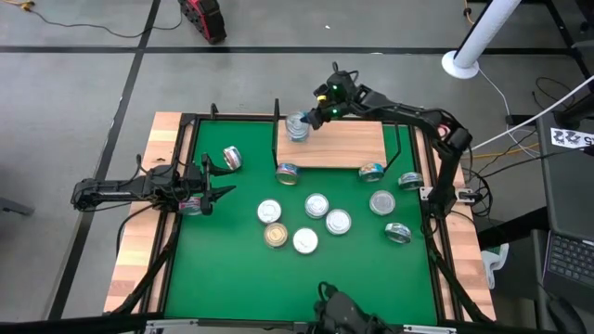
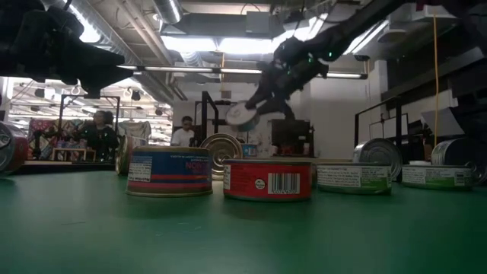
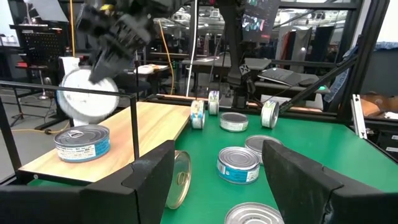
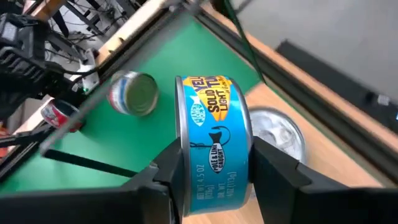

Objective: Stack canned seafood by type on shelf
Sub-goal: Stack the yellow blue tuna can on top of the yellow blue tuna can on the shelf

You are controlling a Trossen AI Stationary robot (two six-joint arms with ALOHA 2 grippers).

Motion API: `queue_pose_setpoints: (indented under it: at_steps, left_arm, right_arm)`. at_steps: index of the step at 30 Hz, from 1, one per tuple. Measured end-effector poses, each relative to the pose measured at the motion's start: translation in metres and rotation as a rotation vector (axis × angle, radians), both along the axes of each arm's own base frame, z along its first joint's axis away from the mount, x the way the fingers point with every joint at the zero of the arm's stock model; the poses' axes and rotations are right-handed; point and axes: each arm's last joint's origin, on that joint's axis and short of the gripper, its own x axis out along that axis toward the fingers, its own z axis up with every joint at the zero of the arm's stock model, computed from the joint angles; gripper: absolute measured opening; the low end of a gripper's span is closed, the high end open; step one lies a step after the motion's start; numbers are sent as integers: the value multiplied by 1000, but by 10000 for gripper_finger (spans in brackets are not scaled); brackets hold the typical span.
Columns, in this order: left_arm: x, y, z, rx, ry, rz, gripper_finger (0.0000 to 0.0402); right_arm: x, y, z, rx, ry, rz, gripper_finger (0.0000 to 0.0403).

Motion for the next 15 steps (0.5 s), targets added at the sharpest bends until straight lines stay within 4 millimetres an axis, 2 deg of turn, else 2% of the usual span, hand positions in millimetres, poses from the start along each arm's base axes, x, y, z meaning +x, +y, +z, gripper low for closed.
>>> queue_pose_setpoints:
  at_steps: [4,15]
  left_arm:
    - [0,0,0,0,0,0,239]
    - [0,0,0,0,0,0,239]
  right_arm:
    - [1,-8,-15,54,12,-17,136]
    - [6,-16,-25,100,-22,-36,136]
